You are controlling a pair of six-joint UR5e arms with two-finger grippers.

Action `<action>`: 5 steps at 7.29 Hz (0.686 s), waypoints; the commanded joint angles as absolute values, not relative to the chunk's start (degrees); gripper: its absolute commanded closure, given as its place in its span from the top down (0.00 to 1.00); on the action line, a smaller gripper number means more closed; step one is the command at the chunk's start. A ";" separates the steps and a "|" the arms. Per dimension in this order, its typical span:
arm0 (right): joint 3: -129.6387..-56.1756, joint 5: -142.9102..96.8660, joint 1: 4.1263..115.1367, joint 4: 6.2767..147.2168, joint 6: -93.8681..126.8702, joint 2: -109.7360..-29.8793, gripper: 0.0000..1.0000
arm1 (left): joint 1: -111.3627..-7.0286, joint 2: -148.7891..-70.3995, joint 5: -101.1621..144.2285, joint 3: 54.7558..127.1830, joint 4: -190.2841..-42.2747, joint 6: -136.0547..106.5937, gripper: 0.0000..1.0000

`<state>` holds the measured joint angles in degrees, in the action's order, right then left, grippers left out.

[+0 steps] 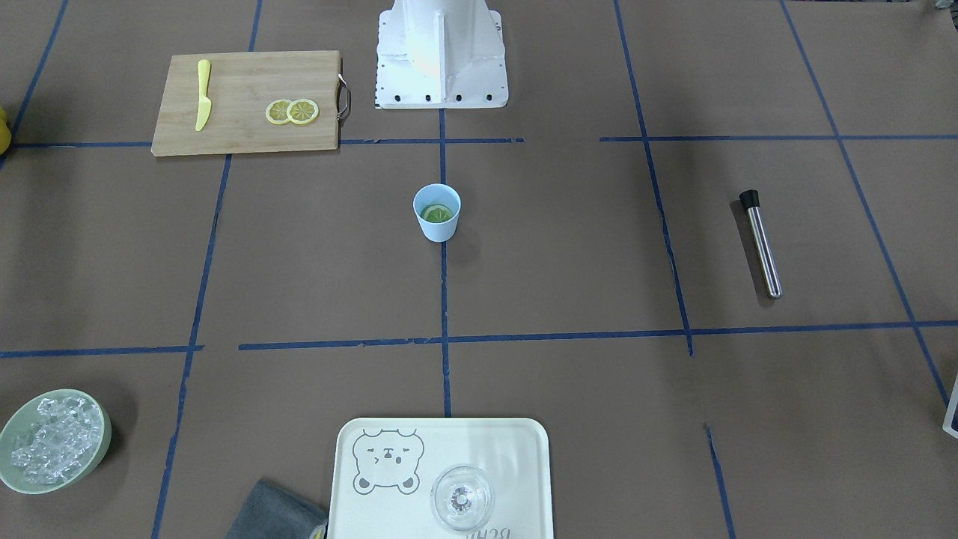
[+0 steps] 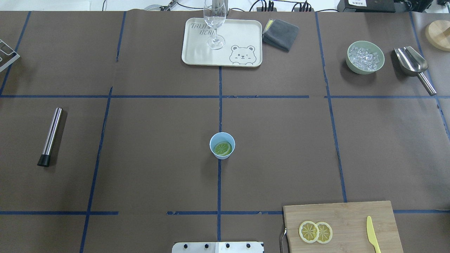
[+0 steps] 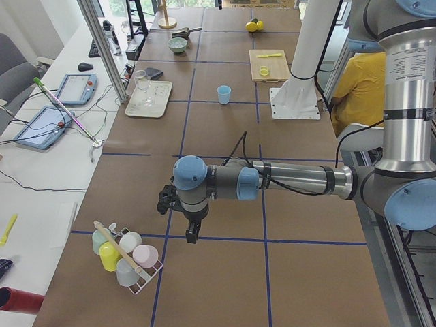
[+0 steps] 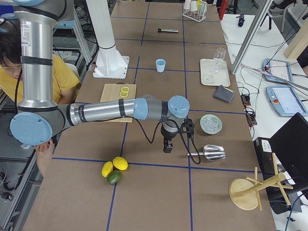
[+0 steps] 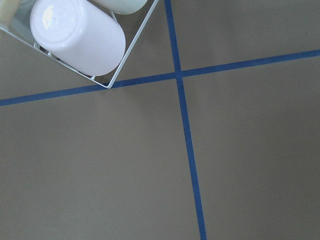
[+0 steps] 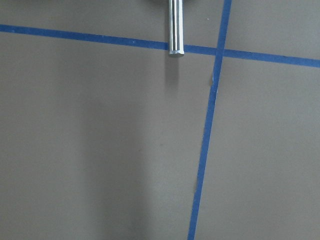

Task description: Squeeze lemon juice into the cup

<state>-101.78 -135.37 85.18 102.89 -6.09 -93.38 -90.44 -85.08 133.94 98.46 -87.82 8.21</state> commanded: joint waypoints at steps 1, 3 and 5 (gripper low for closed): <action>-100.81 -135.35 86.48 102.66 -7.91 -94.47 1.00 | -90.44 -85.17 133.95 98.09 -87.89 8.17 1.00; -100.38 -135.61 87.54 96.88 -6.95 -96.94 1.00 | -90.44 -85.34 133.95 97.91 -87.98 8.26 1.00; -100.37 -135.88 87.54 96.77 -6.86 -96.94 1.00 | -90.44 -85.34 133.95 98.00 -87.98 8.17 1.00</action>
<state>-100.30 -135.77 87.46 97.29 -6.98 -96.76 -90.44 -85.33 133.95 97.91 -87.96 8.23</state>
